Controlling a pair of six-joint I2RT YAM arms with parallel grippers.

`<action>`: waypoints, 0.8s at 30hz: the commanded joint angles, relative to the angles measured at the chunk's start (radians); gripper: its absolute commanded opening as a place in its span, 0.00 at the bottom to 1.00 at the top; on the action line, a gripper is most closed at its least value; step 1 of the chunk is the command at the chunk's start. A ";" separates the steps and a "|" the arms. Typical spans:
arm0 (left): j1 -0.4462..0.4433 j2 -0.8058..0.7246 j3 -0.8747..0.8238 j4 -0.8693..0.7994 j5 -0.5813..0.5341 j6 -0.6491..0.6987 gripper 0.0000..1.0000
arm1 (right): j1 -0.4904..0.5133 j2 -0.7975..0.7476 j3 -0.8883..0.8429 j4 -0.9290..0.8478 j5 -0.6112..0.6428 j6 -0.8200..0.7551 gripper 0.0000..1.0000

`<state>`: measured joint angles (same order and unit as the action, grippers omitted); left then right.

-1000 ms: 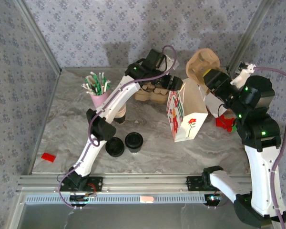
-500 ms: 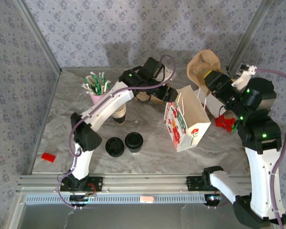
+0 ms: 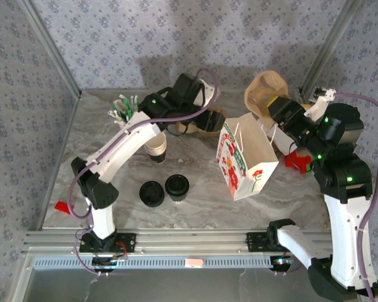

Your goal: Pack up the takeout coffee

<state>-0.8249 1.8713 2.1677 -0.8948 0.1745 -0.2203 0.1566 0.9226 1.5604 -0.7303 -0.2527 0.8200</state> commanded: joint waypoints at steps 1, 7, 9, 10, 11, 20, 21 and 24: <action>-0.002 0.104 0.228 -0.098 0.038 0.179 0.73 | -0.006 -0.010 0.048 -0.019 -0.026 -0.015 0.41; 0.004 0.316 0.484 -0.211 0.143 0.254 0.75 | -0.006 -0.012 0.049 -0.020 -0.036 -0.005 0.41; 0.003 0.332 0.481 -0.205 0.147 0.263 0.74 | -0.007 -0.015 0.050 -0.022 -0.036 -0.007 0.41; 0.004 0.341 0.482 -0.209 0.149 0.271 0.74 | -0.007 -0.016 0.052 -0.024 -0.034 -0.008 0.41; 0.004 0.350 0.482 -0.211 0.152 0.277 0.74 | -0.007 -0.017 0.052 -0.025 -0.035 -0.007 0.41; 0.003 0.381 0.451 -0.223 0.282 0.308 0.67 | -0.007 -0.014 0.042 -0.014 -0.036 -0.006 0.41; 0.003 0.381 0.447 -0.223 0.286 0.308 0.64 | -0.006 -0.014 0.043 -0.014 -0.036 -0.005 0.41; 0.007 0.382 0.436 -0.220 0.280 0.304 0.54 | -0.008 -0.012 0.042 -0.011 -0.036 -0.004 0.41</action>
<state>-0.8249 2.2608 2.6133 -1.1042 0.4133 0.0723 0.1547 0.9161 1.5829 -0.7452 -0.2775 0.8200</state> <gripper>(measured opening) 0.569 0.409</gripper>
